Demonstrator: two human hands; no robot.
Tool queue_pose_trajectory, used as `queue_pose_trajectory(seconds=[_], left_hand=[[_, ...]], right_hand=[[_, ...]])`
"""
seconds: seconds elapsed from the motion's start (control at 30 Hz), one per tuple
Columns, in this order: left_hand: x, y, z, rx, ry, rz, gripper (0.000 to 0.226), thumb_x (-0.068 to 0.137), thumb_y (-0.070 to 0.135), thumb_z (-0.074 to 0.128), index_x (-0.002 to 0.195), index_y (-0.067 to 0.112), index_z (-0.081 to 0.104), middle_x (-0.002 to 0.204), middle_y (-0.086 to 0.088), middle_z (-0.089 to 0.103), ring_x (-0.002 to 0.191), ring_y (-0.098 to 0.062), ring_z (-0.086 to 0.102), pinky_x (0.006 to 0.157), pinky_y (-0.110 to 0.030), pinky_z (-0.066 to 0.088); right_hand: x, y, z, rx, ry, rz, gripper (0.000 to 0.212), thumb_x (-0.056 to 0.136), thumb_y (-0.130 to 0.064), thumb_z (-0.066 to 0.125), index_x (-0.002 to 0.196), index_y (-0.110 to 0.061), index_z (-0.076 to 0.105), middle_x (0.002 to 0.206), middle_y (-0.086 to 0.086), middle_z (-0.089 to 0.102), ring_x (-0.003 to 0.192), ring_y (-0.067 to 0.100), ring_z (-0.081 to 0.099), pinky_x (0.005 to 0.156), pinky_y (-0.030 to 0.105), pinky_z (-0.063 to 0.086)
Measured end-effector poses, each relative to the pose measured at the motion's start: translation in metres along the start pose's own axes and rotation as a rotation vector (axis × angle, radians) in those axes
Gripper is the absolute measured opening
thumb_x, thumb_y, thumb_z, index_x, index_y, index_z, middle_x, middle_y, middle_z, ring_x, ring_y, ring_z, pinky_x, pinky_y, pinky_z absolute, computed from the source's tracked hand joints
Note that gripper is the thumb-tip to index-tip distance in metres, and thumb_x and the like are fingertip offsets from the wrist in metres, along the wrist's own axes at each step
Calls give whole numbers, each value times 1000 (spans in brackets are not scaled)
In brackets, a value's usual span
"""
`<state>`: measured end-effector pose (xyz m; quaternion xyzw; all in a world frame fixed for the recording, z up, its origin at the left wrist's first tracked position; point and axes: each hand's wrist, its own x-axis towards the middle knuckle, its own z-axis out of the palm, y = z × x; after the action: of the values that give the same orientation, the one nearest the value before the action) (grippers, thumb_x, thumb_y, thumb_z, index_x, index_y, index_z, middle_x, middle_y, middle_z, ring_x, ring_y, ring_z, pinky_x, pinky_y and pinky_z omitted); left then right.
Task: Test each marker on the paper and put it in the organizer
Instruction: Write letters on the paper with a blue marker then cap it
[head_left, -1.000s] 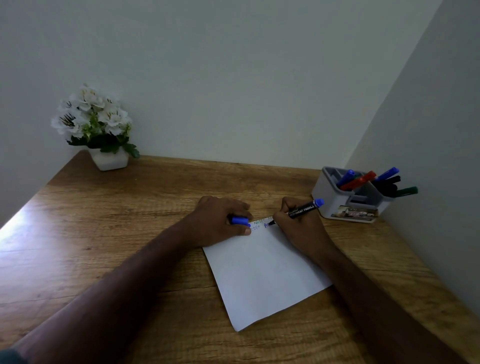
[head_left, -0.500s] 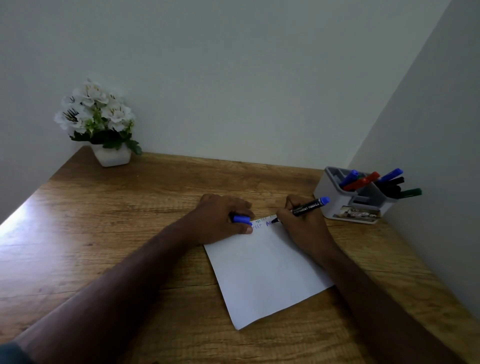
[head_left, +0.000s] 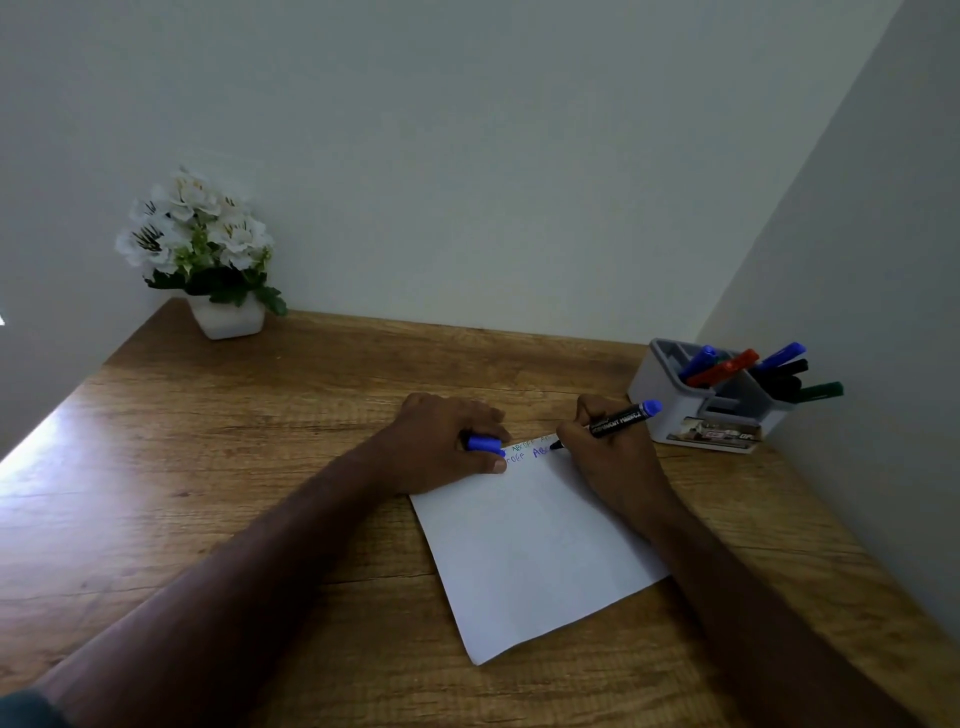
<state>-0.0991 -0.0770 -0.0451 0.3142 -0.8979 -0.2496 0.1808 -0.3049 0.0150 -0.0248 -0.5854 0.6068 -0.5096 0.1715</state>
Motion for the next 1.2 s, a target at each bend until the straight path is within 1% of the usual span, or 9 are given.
queue_pose_trajectory(seconds=[0.17,0.33,0.47,0.53,0.7,0.87,0.97,1.03,1.2], left_hand=[[0,0,0,-14,3,-1,56,72,64,56,120,36,68,141,11,55,134,-7,45,114,-50,29],[-1,1,-1,-8,6,6,55,73,62,56,120,35,67,141,11,55,136,-5,43,114,-51,28],[0,0,0,-3,8,6,55,72,63,56,119,36,68,141,12,55,135,-5,43,115,-51,27],[0,-2,1,-11,14,6,60,69,70,53,117,37,69,140,14,56,134,-5,45,114,-50,28],[1,-4,3,-9,16,6,69,65,76,45,118,37,68,139,14,56,133,-4,45,114,-50,29],[0,0,0,-9,8,-1,56,72,64,56,119,36,68,140,12,56,134,-6,45,115,-49,27],[0,0,0,-15,10,0,60,69,69,54,117,37,69,140,13,55,133,-5,45,115,-49,27],[-1,0,0,-25,14,3,64,67,71,52,117,36,69,140,13,56,133,-5,46,114,-48,28],[0,1,0,-23,19,17,55,72,63,57,117,35,70,138,12,57,132,-6,47,114,-50,29]], right_hand=[[2,2,2,-29,-5,18,37,78,5,63,55,-11,39,49,-4,36,49,6,32,47,18,28],[1,4,0,-10,4,13,36,78,6,62,56,-10,40,49,-3,37,49,7,33,47,18,30],[2,4,1,-32,-12,25,36,79,5,63,55,-11,40,46,-11,37,48,4,33,46,15,29],[2,4,2,-37,-7,36,39,79,5,64,55,-13,39,45,-12,36,47,3,33,46,15,30],[2,4,1,-33,7,27,38,79,4,64,55,-13,38,47,-10,35,48,4,32,47,17,30],[2,3,1,-46,-17,14,35,79,4,62,57,-11,39,50,-4,36,50,5,33,48,17,30],[1,2,-6,13,45,48,28,82,1,60,59,-2,43,54,5,44,52,6,40,49,15,34],[1,2,-13,40,76,49,26,82,2,59,61,-2,45,54,3,47,51,5,42,50,14,36],[-1,3,-11,-65,40,16,29,79,5,62,58,-1,43,57,5,45,53,6,40,50,14,34]])
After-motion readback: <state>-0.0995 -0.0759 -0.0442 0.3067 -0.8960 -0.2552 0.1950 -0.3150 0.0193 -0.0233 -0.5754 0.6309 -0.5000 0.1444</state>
